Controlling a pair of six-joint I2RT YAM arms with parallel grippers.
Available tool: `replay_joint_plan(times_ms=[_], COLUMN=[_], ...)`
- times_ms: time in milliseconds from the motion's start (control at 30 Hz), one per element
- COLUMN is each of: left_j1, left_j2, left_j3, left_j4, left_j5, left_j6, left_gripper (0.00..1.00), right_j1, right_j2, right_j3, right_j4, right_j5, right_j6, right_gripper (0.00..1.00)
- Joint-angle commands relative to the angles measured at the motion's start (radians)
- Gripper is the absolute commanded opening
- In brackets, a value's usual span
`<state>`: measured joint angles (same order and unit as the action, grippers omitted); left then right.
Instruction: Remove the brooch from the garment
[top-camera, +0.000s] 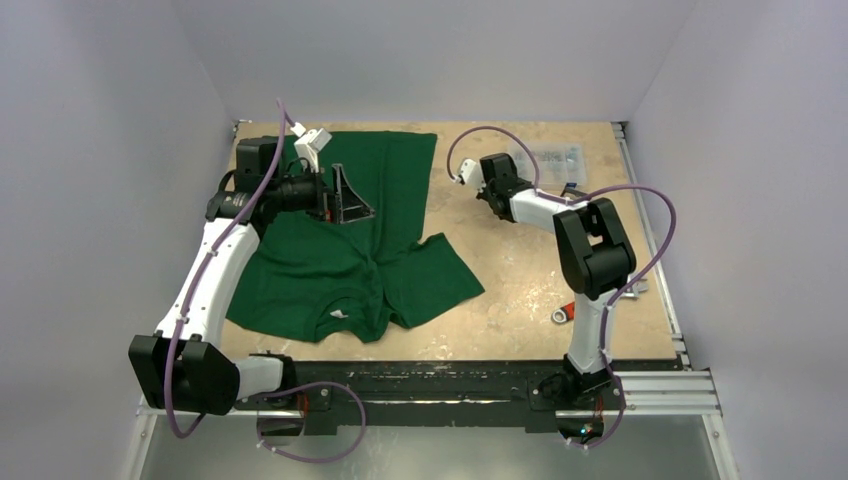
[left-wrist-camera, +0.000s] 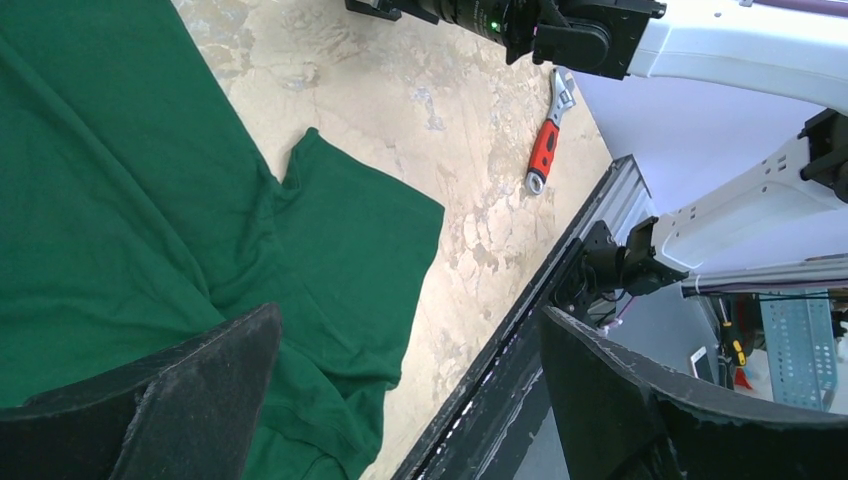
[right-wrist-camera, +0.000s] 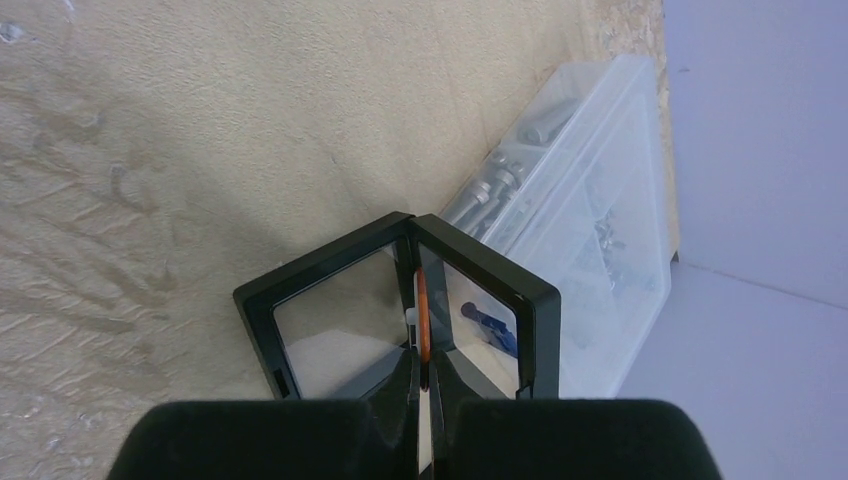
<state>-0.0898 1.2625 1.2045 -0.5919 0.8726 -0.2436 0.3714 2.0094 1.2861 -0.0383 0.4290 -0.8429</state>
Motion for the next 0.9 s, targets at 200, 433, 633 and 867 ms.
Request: replay_joint_plan(times_ms=[200, 433, 633, 867], left_j1=[0.004, 0.004, 0.004, 0.004], left_j2=[-0.003, -0.001, 0.005, 0.002], left_j3=[0.021, 0.023, 0.023, 0.020], left_j4=[0.035, 0.038, 0.040, 0.040], left_j5=[0.020, 0.023, 0.028, 0.032], left_j6=[-0.007, -0.008, -0.009, -0.011], left_gripper=[1.00, 1.00, 1.00, 1.00], right_j1=[-0.008, -0.009, -0.008, -0.009], right_j2=[0.019, 0.020, 0.004, -0.026], right_j3=[0.023, 0.025, 0.041, 0.057], right_j4=[-0.007, -0.035, -0.077, -0.122], right_j5=[-0.023, -0.046, -0.070, -0.087], right_j6=[-0.001, 0.008, 0.040, 0.072], right_gripper=[0.04, 0.14, 0.24, 0.36])
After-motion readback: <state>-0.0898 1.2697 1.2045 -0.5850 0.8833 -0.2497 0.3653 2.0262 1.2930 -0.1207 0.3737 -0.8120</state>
